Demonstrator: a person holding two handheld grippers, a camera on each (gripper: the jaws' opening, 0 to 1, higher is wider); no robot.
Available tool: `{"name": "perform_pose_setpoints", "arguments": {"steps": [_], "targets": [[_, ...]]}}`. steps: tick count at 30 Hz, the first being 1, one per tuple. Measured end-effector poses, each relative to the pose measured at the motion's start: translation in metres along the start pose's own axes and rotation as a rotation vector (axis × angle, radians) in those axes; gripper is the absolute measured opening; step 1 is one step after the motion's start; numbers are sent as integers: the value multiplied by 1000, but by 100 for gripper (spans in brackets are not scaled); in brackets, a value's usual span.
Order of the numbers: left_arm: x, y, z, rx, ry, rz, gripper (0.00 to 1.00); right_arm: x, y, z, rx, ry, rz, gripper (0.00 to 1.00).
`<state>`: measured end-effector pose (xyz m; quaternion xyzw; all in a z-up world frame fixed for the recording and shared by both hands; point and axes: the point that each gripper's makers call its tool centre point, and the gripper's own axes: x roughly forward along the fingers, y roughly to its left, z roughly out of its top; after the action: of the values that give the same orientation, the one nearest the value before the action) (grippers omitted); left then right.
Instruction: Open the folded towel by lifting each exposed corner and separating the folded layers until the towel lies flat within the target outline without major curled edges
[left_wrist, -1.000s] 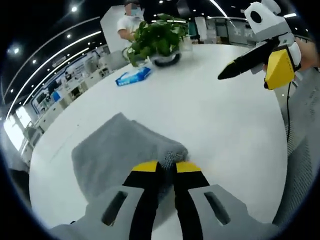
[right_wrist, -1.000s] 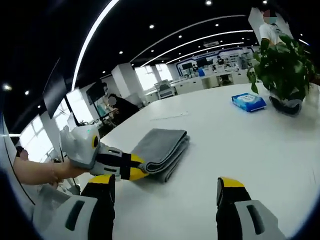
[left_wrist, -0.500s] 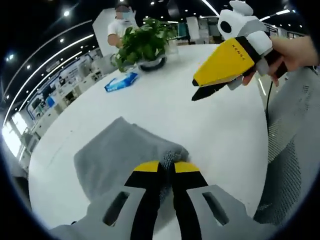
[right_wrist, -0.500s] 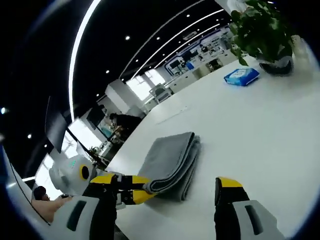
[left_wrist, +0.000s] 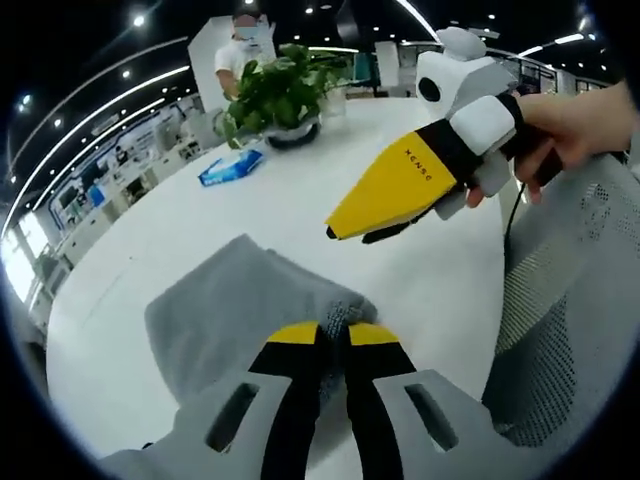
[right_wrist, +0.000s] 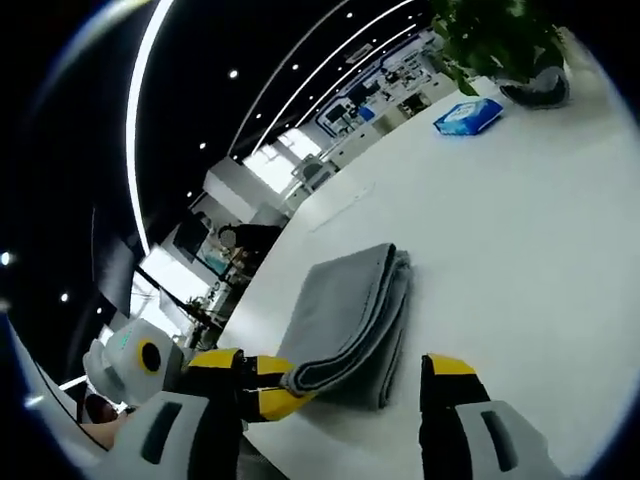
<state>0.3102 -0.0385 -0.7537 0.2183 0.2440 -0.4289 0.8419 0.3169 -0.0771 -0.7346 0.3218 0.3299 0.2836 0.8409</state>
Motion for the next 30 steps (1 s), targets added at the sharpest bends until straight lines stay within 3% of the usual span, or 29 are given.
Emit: {"name": "perform_pose_setpoints", "arguments": {"steps": [9,16,25,30], "targets": [[-6,-13,4,-28,-10,-23,6,1,3,-10,114,44,29,53],[-20,-18,20,-65,-65,-21,6,3,5,-14,204,76,47,44],[-27,-31,22,-5,-77,-40,6,13,-1,-14,293,103,36,29],[-25,-31,19,-11,-82,-40,6,19,-10,-16,293,109,-2,14]]}}
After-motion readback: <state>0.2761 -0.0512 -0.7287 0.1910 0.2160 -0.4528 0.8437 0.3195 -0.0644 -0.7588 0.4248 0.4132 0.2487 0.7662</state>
